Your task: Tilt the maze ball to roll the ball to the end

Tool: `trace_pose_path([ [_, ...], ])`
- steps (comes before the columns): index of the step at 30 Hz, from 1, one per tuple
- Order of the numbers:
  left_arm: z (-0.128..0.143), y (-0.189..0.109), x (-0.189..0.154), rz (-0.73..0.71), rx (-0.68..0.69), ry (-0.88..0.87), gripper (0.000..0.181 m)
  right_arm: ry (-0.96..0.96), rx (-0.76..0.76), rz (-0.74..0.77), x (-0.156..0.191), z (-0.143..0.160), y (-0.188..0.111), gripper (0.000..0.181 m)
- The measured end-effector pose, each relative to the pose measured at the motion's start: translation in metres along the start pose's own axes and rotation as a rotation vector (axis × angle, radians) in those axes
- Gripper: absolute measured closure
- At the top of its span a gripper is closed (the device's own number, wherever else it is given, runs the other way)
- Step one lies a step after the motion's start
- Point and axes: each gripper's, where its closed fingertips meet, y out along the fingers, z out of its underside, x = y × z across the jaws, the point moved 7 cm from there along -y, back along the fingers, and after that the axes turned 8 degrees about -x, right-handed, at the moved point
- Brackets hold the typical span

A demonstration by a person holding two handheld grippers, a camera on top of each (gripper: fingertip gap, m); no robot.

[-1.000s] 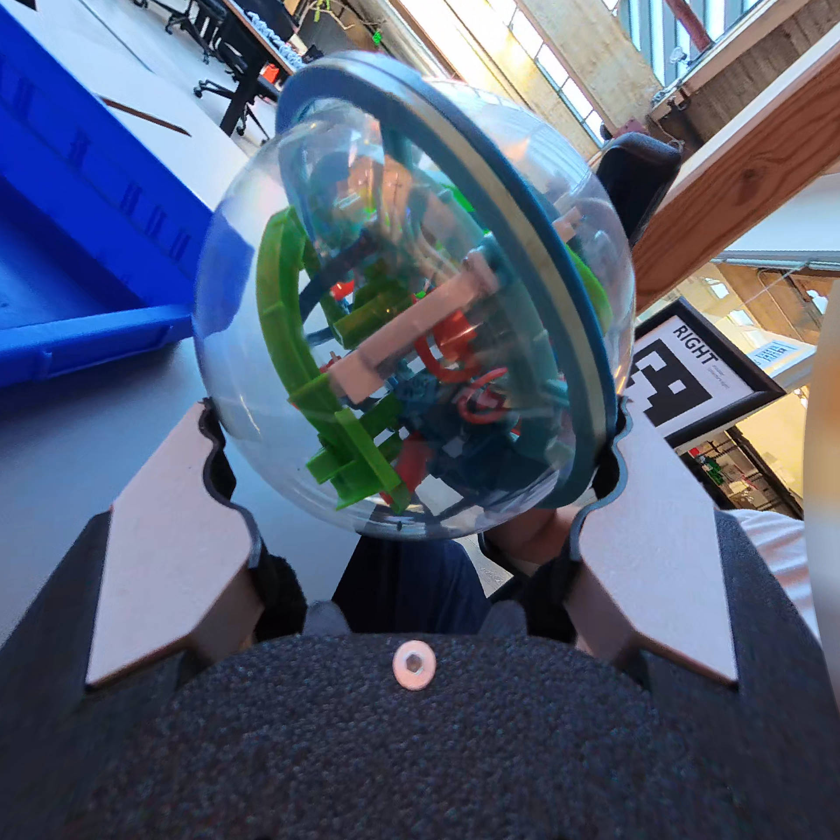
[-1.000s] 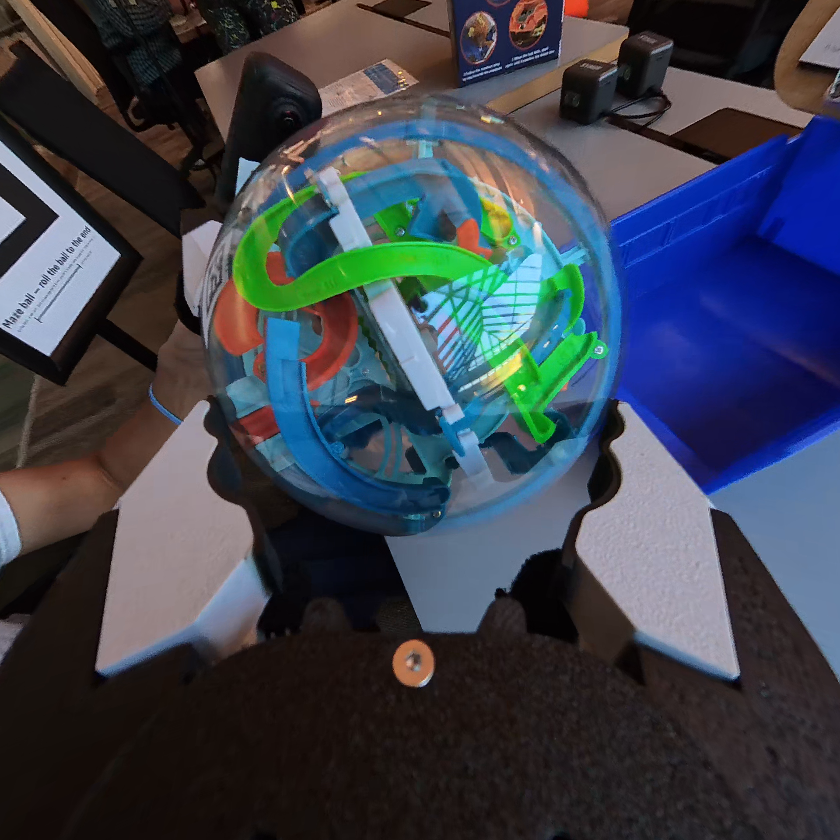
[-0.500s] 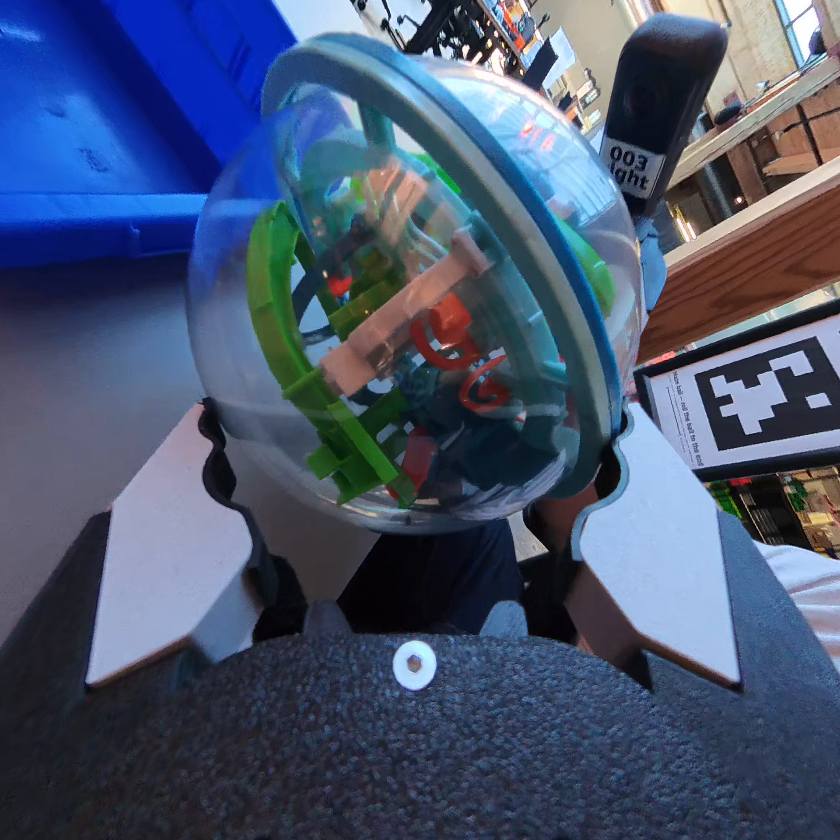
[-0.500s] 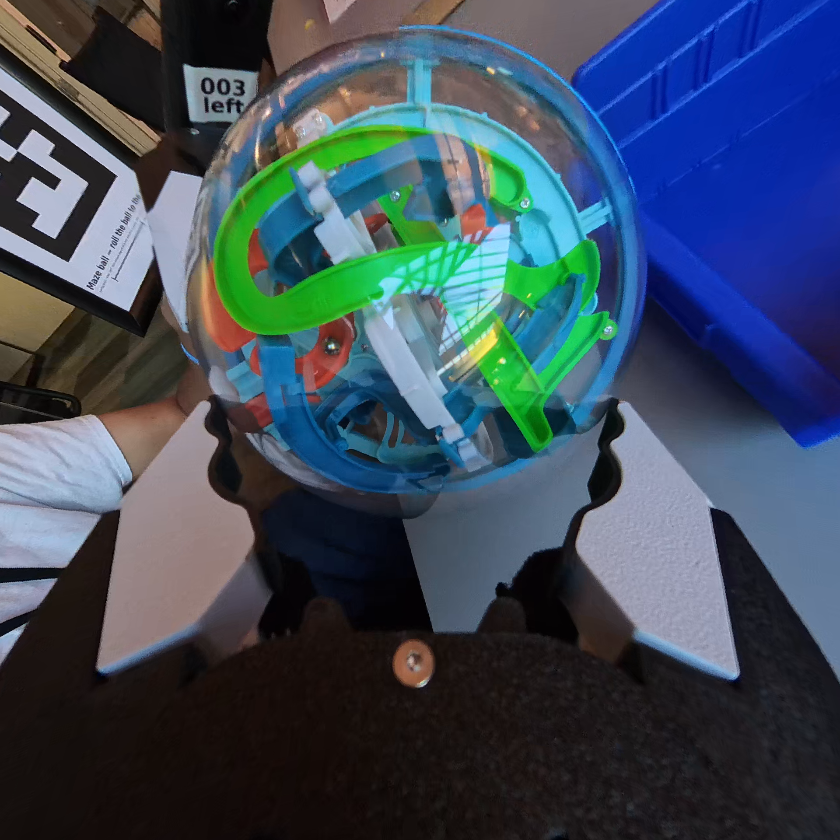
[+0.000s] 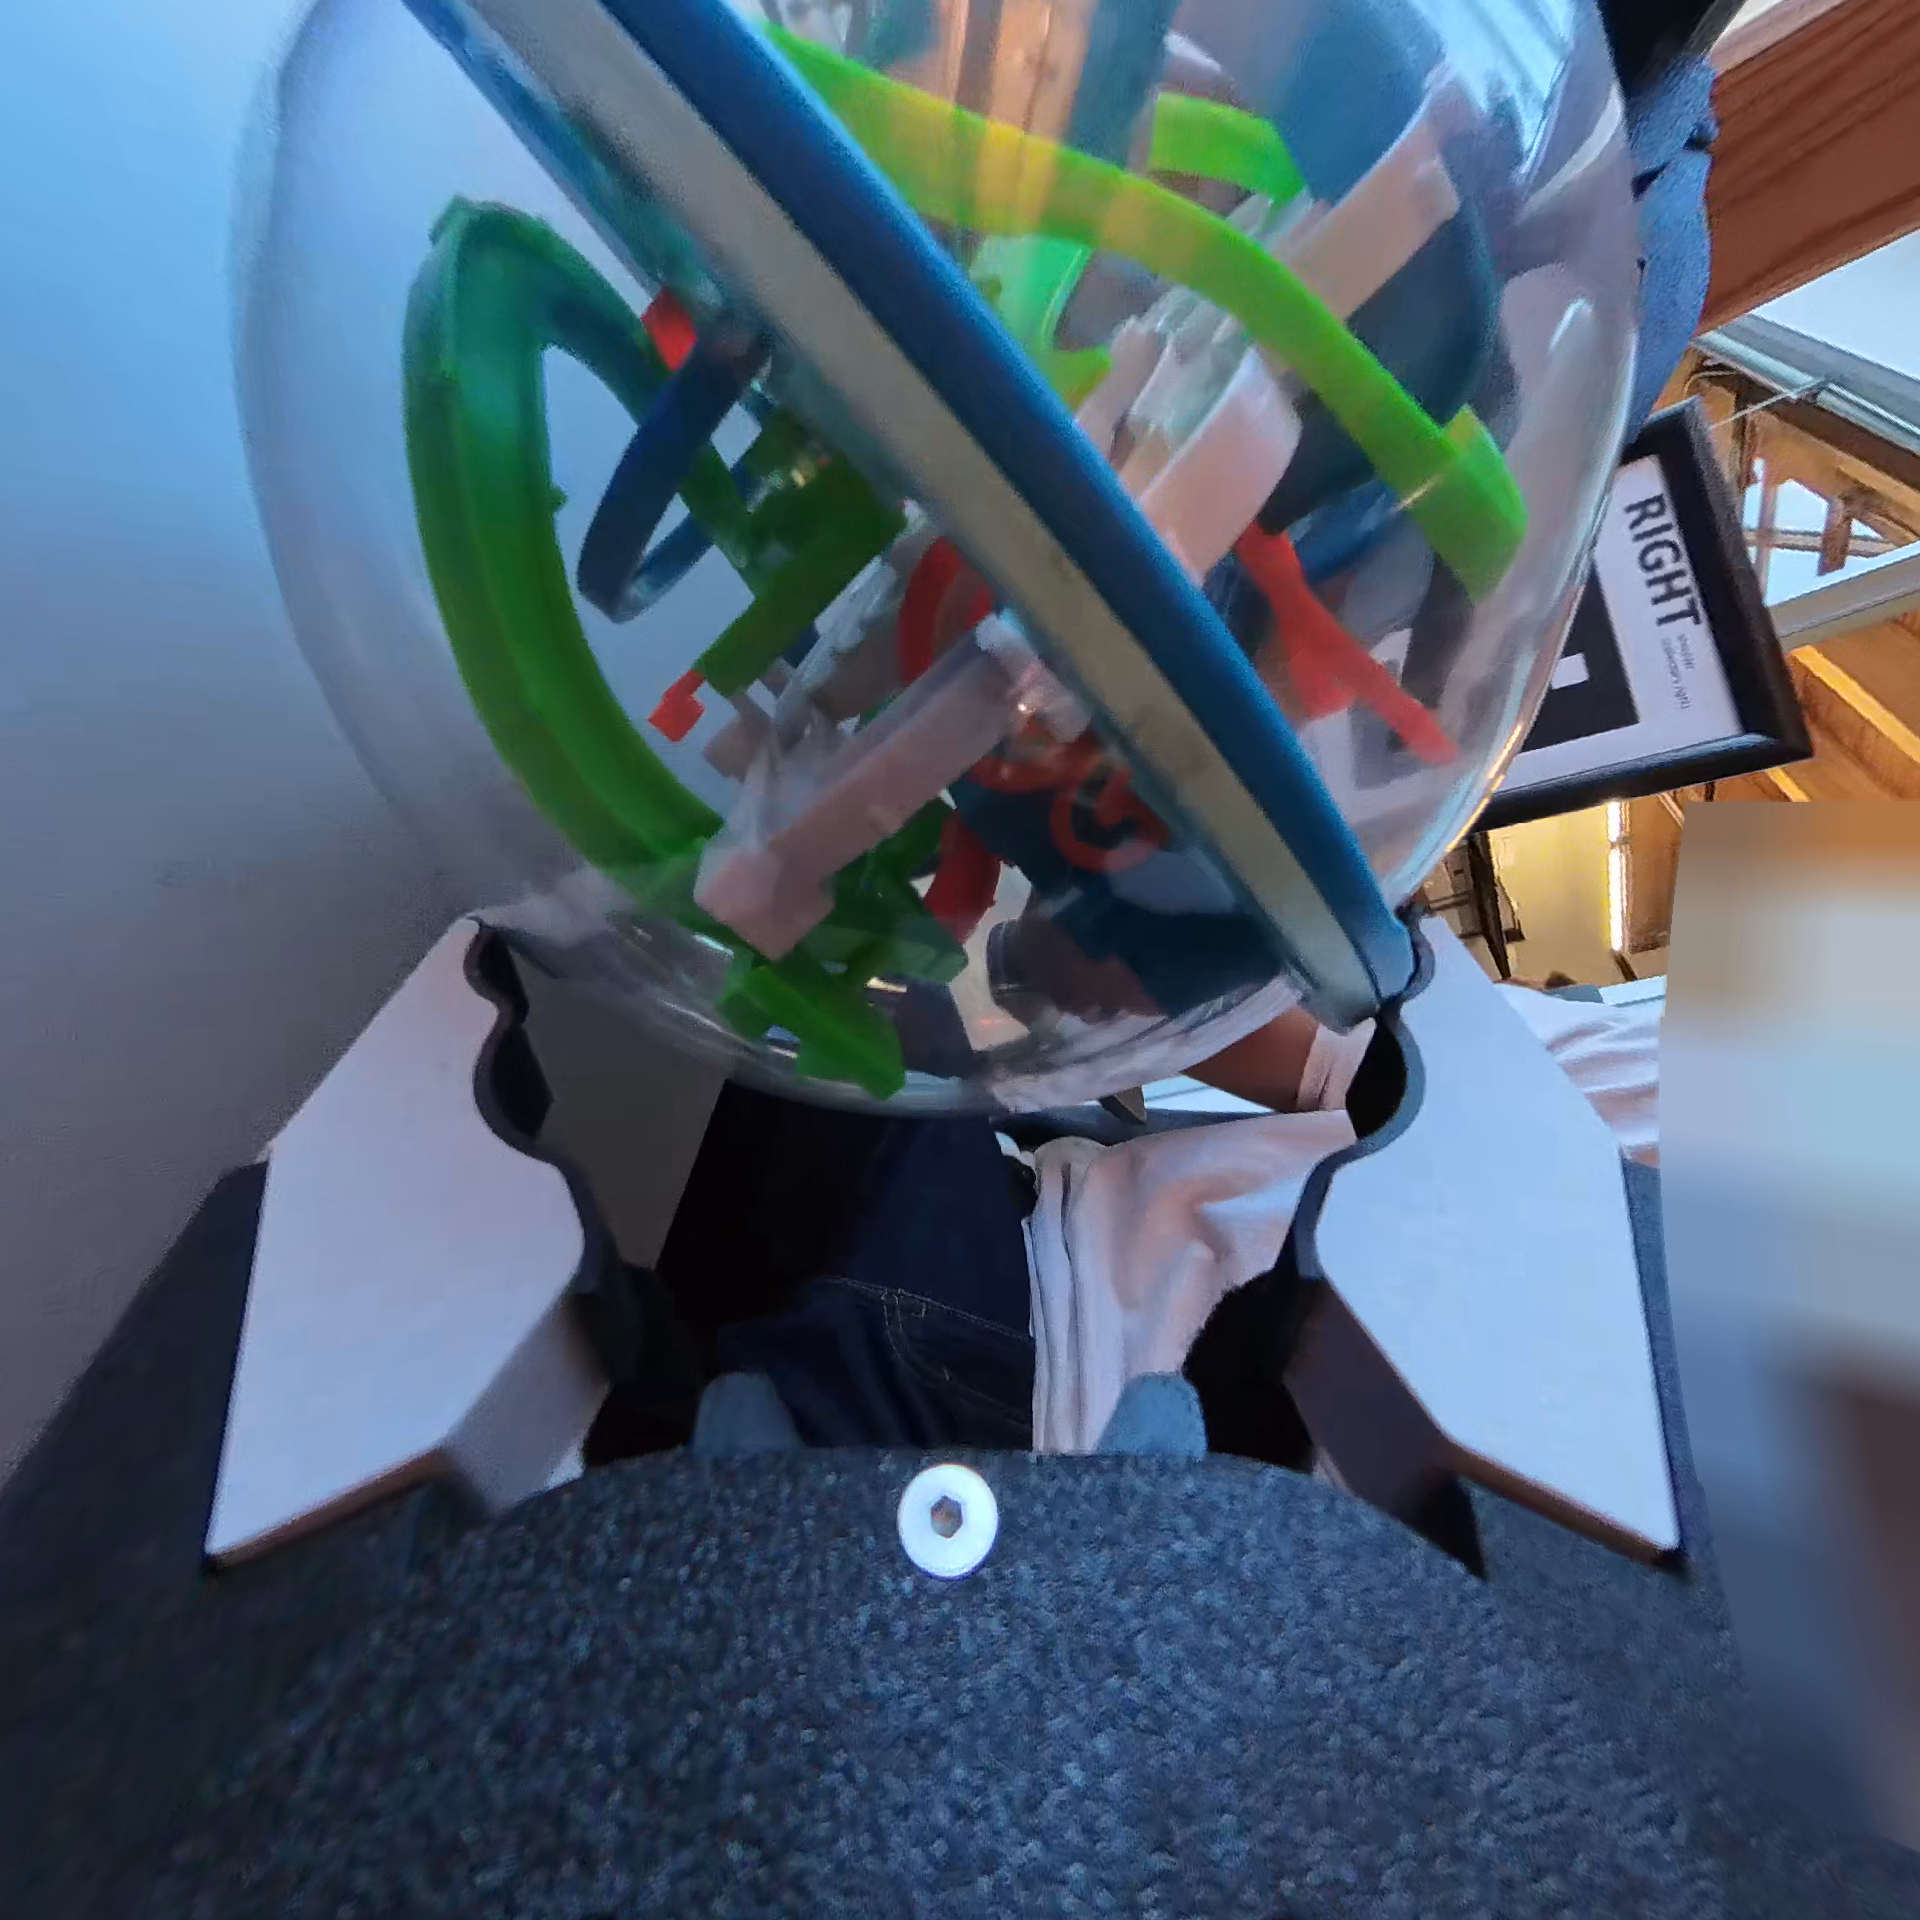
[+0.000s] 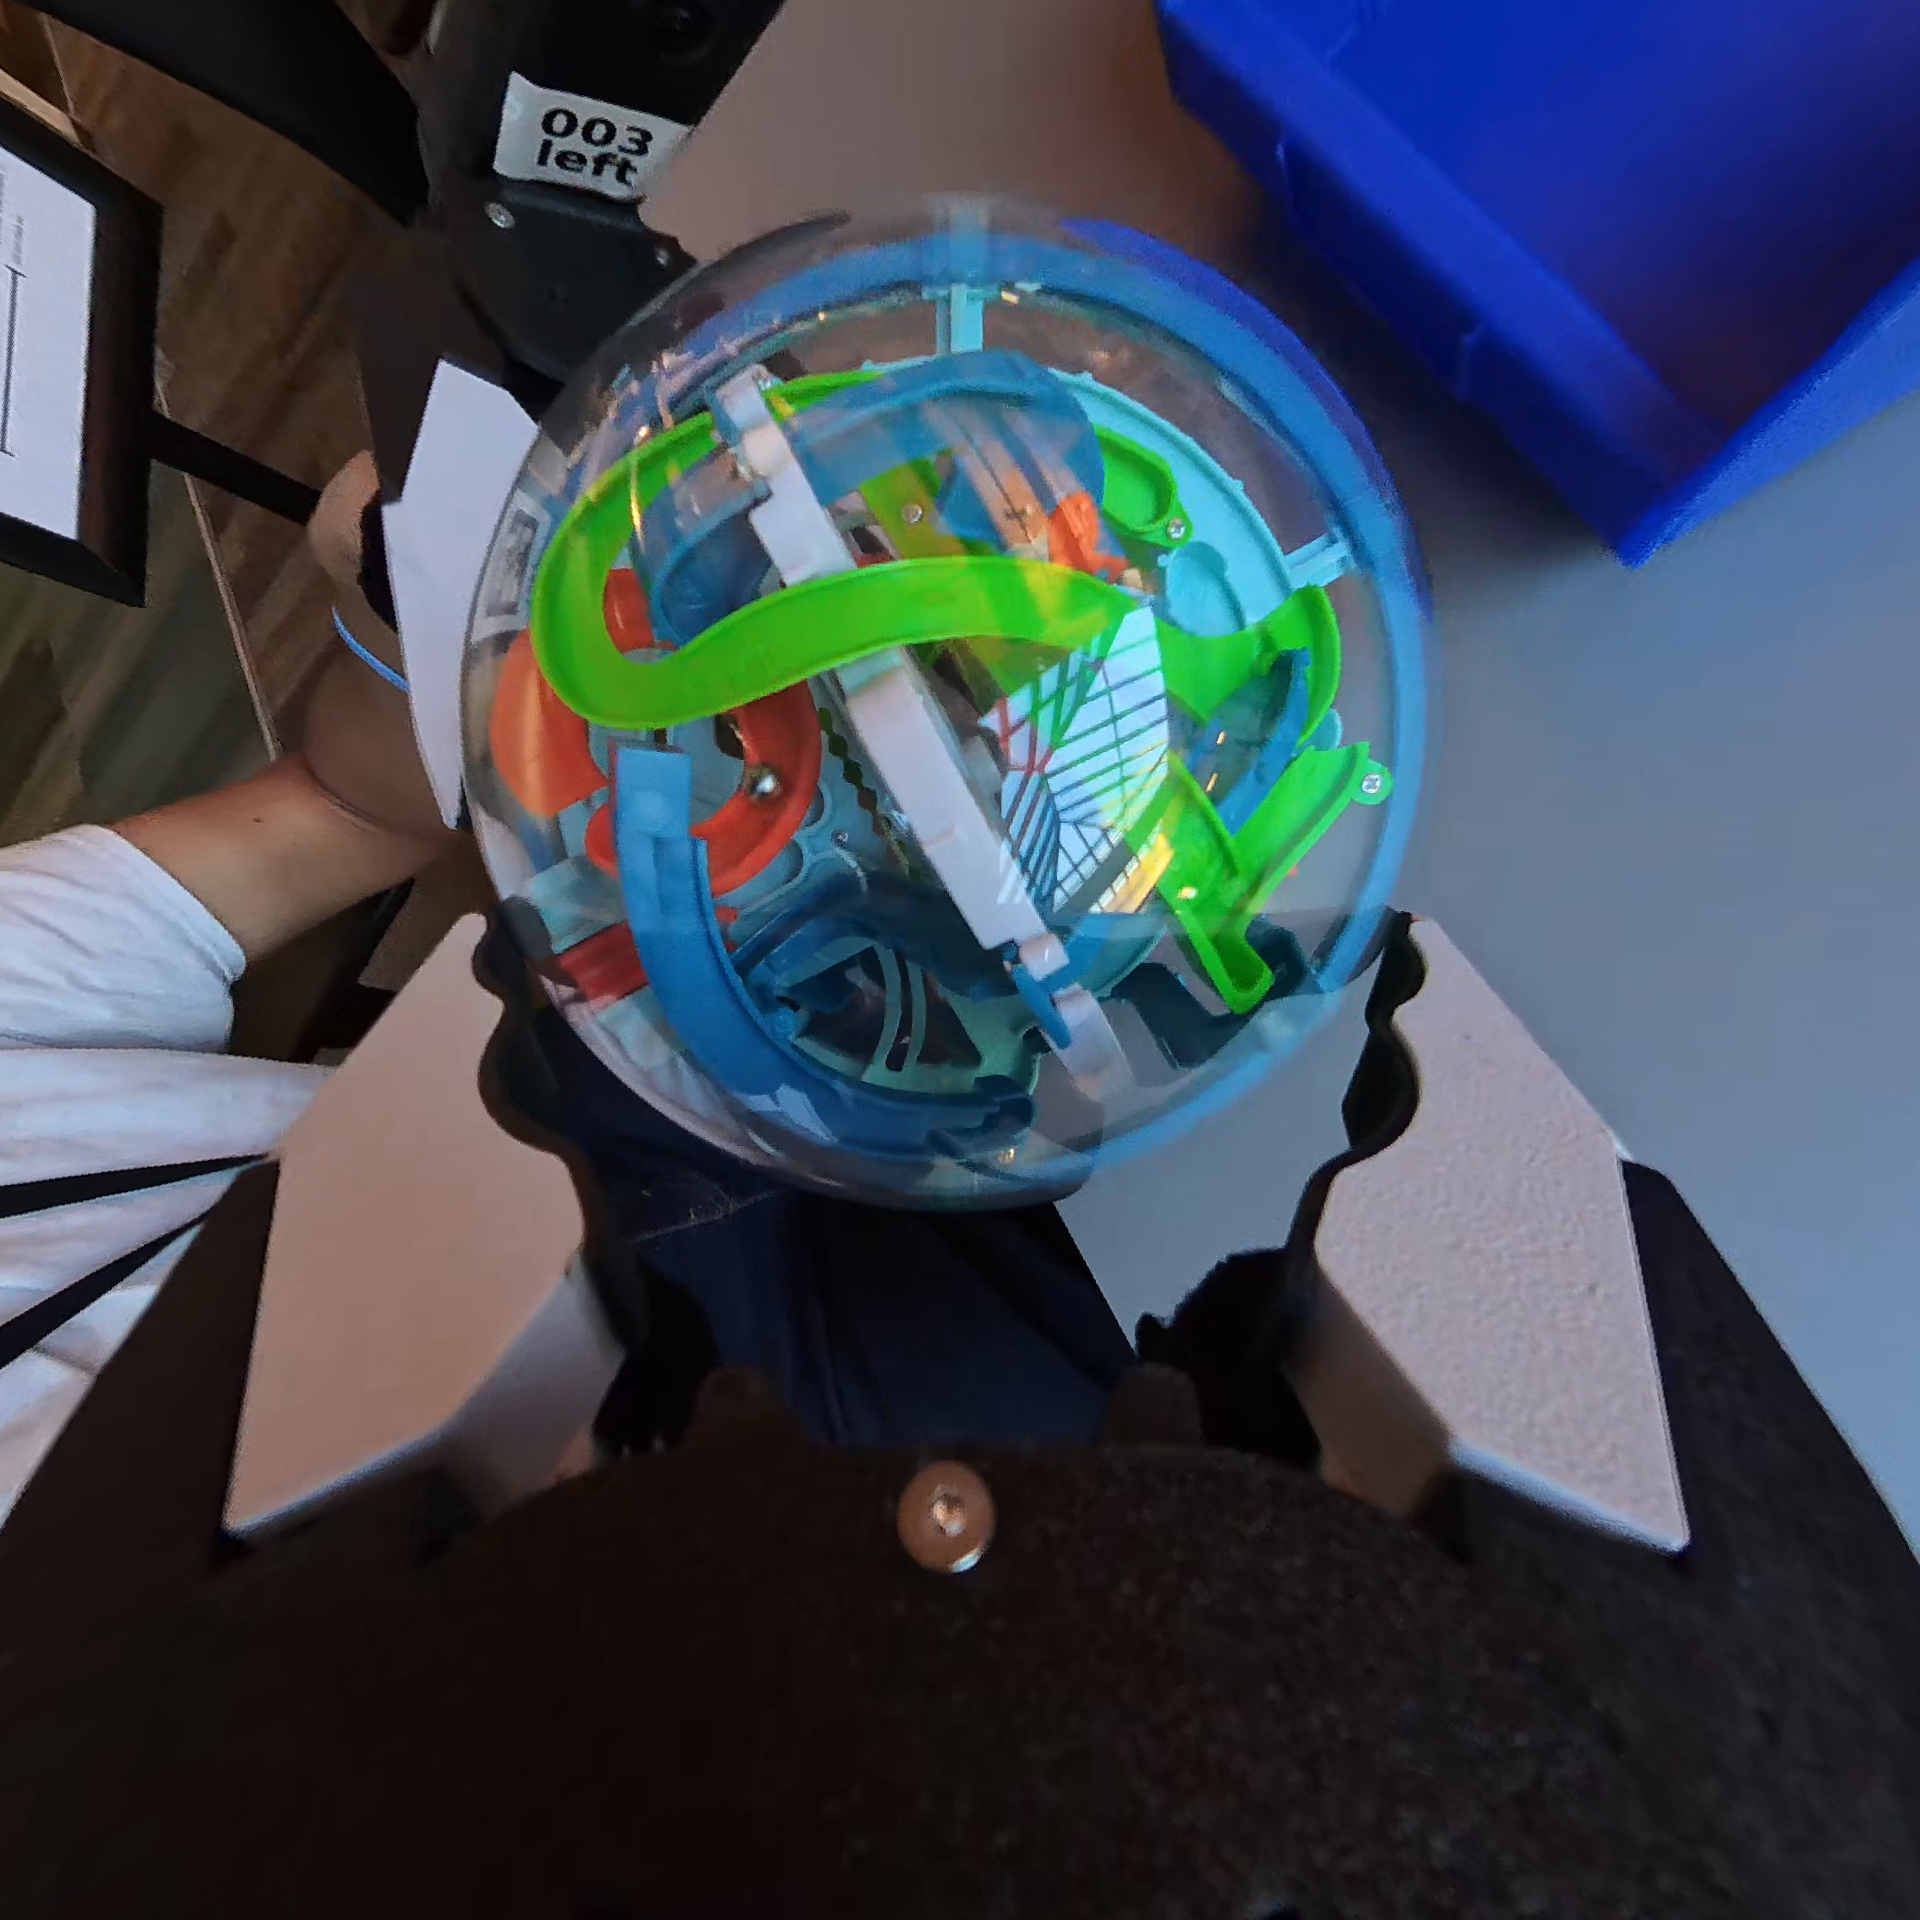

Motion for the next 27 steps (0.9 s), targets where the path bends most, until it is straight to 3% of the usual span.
trace_pose_path([
  [3,0.003,0.005,0.008,-0.024,0.029,-0.012,0.027,0.005,0.053,0.006,-0.008,0.008,0.003,0.03],
  [9,0.003,-0.001,0.013,-0.039,0.076,0.017,0.028,-0.039,-0.013,0.0,-0.011,-0.003,0.01,0.03],
  [15,0.011,-0.039,0.014,-0.228,0.233,0.202,0.024,-0.091,-0.087,-0.029,-0.006,-0.018,0.028,0.028],
  [20,-0.009,-0.093,0.002,-0.322,0.082,0.382,0.026,-0.158,-0.146,-0.051,0.0,-0.03,0.042,0.028],
  [27,-0.032,-0.098,-0.015,-0.256,-0.199,0.757,0.023,-0.334,-0.367,-0.164,0.018,-0.055,0.074,0.028],
])
